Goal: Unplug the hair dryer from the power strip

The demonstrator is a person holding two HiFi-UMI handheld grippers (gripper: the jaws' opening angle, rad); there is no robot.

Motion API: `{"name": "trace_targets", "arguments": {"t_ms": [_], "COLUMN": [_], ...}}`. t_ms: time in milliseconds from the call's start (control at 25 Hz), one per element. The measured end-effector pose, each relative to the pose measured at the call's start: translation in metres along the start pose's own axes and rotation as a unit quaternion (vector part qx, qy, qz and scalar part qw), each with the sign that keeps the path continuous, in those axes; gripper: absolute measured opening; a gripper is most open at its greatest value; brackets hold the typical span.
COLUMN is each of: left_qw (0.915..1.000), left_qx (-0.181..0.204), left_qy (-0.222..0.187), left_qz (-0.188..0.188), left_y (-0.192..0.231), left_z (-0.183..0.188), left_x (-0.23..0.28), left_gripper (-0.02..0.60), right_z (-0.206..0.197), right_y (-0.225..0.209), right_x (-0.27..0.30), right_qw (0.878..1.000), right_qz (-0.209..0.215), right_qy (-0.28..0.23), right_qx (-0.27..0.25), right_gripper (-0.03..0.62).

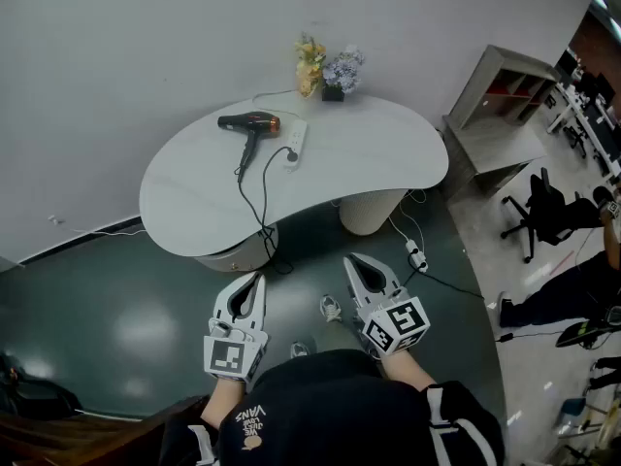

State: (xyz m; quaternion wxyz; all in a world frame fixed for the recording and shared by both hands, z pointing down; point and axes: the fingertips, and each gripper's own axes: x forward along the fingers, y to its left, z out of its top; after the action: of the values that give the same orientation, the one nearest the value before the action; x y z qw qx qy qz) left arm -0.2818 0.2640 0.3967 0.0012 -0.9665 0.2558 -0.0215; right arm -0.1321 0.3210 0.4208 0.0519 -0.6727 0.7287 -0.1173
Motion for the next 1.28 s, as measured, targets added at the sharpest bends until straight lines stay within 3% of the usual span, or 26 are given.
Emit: {"name": "trace_targets", "arguments": {"t_ms": [120, 360, 440, 480, 680, 1280], "left_qw": [0.9999, 0.9999, 0.9998, 0.9997, 0.9993, 0.9965], "left_qx": [0.006, 0.004, 0.003, 0.005, 0.015, -0.009], "left_qy": [0.008, 0.007, 0.015, 0.020, 0.035, 0.067], "left_qz": [0.008, -0.013, -0.013, -0.013, -0.007, 0.051], "left_y": [0.001, -0.003, -0.003, -0.002, 0.005, 0.015], "left_z": [0.002, -0.009, -0.014, -0.018, -0.028, -0.052], "left_x": [0.008, 0.043, 0.059, 0.067, 0.104, 0.202], "left_gripper": [0.020, 0.032, 0.063, 0.078, 0.109, 0.161], "right_z": [0.004, 0.007, 0.007, 0.008, 0.009, 0.011], "right_y": [-0.006, -0.033, -0.046, -0.052, -0.084, -0.171], "right_x": [0.004, 0.025, 0.033, 0.038, 0.060, 0.120], "right_qw": [1.000, 1.000, 1.000, 1.000, 1.000, 0.997], "right_qz": [0.003, -0.005, -0.007, -0.007, 0.001, 0.051], "right_qy": [-0.007, -0.004, 0.001, 0.005, 0.015, 0.058], "right_qx": [0.006, -0.013, -0.015, -0.015, -0.011, -0.017], "right_gripper": [0.044, 0.051, 0.085, 0.135, 0.139, 0.143]}}
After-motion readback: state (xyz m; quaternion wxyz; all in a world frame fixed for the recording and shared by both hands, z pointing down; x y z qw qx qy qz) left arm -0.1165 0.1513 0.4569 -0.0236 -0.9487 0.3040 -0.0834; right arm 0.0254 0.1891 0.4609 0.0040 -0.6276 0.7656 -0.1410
